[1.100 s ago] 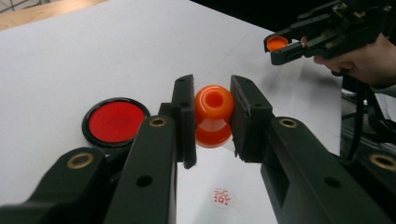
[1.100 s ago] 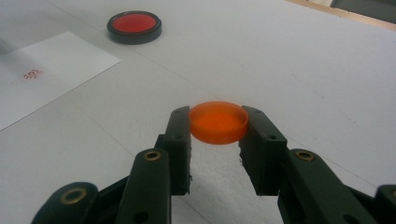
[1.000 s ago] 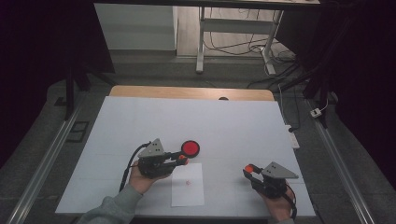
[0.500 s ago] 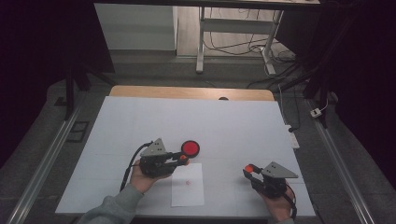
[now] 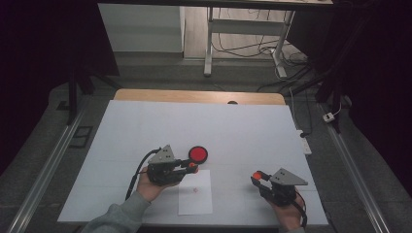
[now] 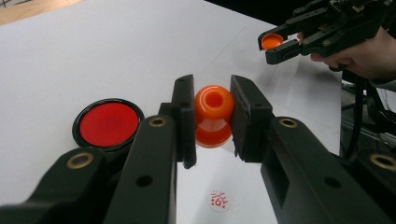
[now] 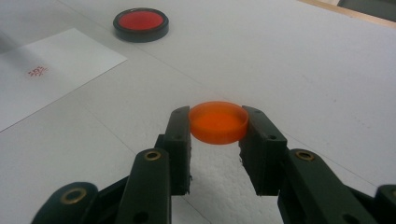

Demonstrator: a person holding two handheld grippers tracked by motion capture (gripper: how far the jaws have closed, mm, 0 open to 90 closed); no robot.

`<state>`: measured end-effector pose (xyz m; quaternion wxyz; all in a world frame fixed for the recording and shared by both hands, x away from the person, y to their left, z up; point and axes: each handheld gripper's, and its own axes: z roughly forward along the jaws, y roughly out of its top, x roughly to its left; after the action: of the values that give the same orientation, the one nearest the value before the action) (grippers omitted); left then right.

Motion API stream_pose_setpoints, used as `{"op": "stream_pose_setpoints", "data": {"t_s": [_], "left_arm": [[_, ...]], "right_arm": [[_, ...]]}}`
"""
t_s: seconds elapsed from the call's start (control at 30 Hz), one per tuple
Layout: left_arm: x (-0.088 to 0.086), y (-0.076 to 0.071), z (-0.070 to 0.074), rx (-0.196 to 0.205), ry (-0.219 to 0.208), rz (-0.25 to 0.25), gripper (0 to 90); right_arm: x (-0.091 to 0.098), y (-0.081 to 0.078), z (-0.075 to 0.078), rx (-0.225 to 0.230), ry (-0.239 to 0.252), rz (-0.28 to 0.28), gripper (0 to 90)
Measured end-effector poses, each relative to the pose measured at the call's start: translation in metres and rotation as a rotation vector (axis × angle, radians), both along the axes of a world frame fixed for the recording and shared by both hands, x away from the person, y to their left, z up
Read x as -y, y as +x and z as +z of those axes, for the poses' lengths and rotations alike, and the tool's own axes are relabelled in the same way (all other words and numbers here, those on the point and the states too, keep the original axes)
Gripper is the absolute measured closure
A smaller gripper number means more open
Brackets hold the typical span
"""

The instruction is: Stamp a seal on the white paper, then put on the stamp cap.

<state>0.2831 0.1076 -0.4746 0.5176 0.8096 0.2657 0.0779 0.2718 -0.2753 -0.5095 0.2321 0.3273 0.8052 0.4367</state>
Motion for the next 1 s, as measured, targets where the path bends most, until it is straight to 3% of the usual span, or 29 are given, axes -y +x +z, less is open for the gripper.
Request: {"op": "stream_pose_setpoints", "data": {"t_s": [1.0], "left_arm": [[0.004, 0.0, -0.002, -0.002, 0.014, -0.006, 72.1]], "right_arm": [[-0.034, 0.001, -0.001, -0.001, 0.022, 0.085, 64.4]]}}
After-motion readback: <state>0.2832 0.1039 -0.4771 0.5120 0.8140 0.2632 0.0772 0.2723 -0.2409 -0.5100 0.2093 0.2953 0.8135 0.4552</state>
